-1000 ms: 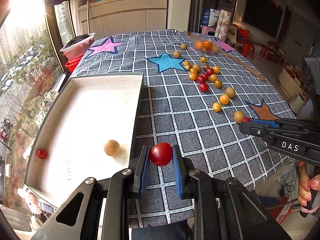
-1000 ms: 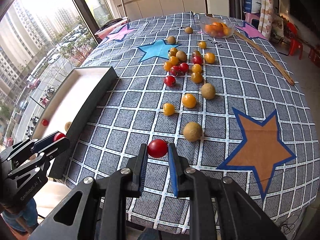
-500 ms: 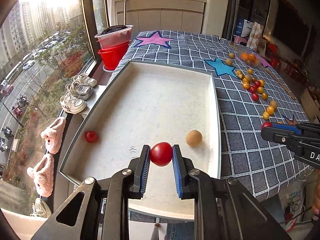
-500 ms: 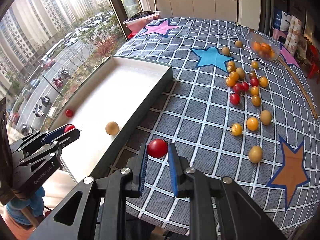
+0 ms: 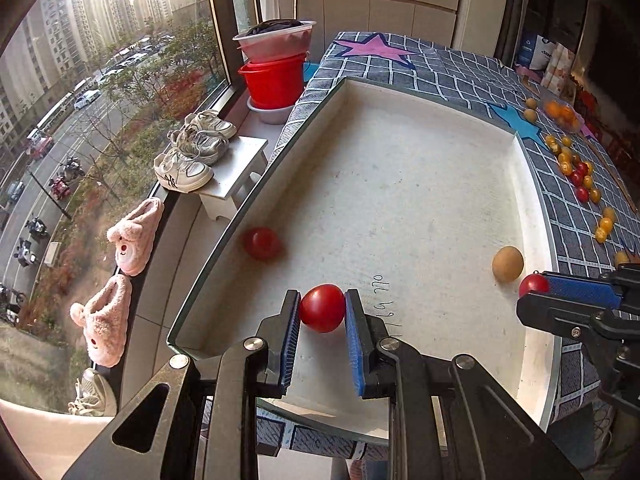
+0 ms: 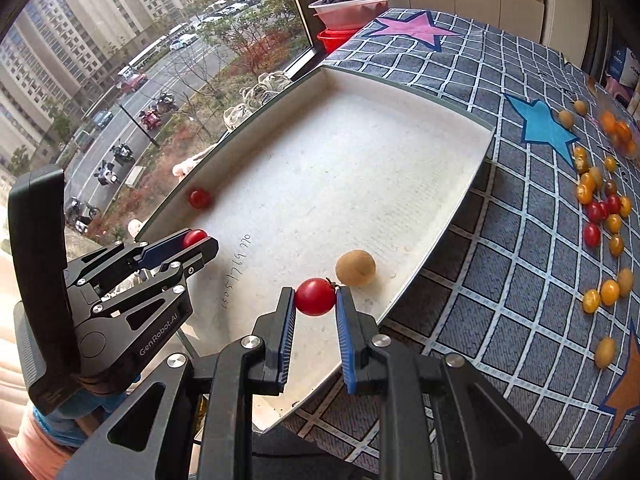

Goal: Organize fruits
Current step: 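Carry both red tomatoes into the white tray and open both tools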

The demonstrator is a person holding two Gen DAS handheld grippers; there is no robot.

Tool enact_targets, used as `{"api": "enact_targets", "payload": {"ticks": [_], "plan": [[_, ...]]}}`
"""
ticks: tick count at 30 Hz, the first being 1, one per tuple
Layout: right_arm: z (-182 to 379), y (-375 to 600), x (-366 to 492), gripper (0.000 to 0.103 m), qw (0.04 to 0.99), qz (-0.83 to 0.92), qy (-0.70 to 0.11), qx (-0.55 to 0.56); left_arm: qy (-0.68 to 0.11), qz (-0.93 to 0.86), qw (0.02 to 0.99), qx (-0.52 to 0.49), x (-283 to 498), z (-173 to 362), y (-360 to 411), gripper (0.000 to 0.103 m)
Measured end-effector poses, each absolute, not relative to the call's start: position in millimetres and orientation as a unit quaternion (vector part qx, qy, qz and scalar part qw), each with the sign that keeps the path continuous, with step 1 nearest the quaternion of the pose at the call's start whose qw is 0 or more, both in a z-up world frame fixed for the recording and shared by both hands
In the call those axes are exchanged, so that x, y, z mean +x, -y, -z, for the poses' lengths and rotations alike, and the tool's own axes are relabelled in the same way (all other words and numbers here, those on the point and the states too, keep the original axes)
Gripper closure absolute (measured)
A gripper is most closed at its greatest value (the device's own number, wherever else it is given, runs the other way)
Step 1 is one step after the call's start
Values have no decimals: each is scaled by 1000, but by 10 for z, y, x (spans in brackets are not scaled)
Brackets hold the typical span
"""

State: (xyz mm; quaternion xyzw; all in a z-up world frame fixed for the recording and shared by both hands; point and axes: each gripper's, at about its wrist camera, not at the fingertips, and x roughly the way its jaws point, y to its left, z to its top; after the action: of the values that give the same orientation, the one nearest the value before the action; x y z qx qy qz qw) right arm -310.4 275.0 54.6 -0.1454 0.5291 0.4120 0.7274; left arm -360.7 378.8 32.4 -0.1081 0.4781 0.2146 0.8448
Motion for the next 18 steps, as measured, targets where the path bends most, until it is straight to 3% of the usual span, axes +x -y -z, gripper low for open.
{"api": "enact_targets", "payload": {"ticks": [13, 16, 18], "plan": [[-287, -2965, -3259, 80, 714, -413, -509, -246, -488, -214, 840, -101, -3525, -286, -3814, 79], [-315, -2968, -3324, 73, 713, -419, -501, -255, -488, -215, 840, -103, -3520, -286, -3826, 79], [-350, -2962, -3357, 58, 718, -417, -491, -264, -488, -215, 839, -102, -3518, -285, -3828, 79]]}}
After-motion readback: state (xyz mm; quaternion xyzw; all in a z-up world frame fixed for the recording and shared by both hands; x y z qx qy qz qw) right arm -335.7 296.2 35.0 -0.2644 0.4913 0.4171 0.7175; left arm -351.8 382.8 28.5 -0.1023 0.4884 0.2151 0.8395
